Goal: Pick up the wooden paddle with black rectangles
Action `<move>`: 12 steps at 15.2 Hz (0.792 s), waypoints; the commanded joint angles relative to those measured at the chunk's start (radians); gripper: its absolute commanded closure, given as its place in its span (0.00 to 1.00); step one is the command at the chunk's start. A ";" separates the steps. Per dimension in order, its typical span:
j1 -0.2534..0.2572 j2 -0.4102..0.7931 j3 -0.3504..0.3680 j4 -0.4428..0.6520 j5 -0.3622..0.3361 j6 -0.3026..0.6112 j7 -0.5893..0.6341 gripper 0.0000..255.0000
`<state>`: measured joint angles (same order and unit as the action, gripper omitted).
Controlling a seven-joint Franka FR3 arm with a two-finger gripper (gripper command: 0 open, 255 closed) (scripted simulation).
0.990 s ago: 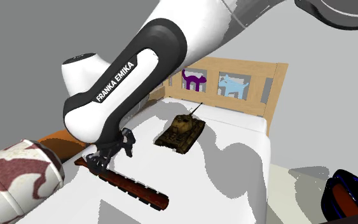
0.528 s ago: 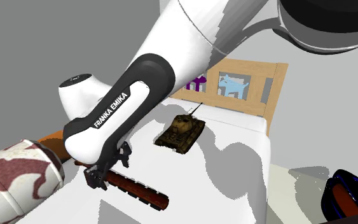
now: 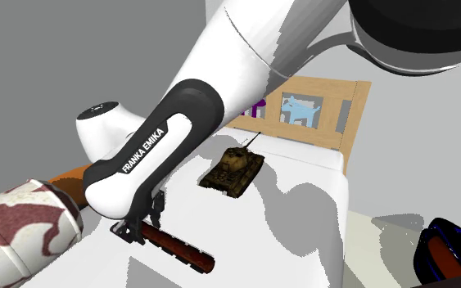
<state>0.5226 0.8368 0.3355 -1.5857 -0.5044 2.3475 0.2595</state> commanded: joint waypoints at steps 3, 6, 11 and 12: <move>-0.003 0.005 -0.006 -0.001 -0.002 0.001 0.001 1.00; -0.005 -0.004 -0.002 0.002 0.002 -0.010 -0.003 1.00; -0.016 -0.052 0.015 -0.011 0.020 -0.046 -0.016 1.00; -0.018 -0.062 0.018 -0.013 0.023 -0.053 -0.019 1.00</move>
<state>0.5077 0.7875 0.3501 -1.5912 -0.4843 2.2997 0.2429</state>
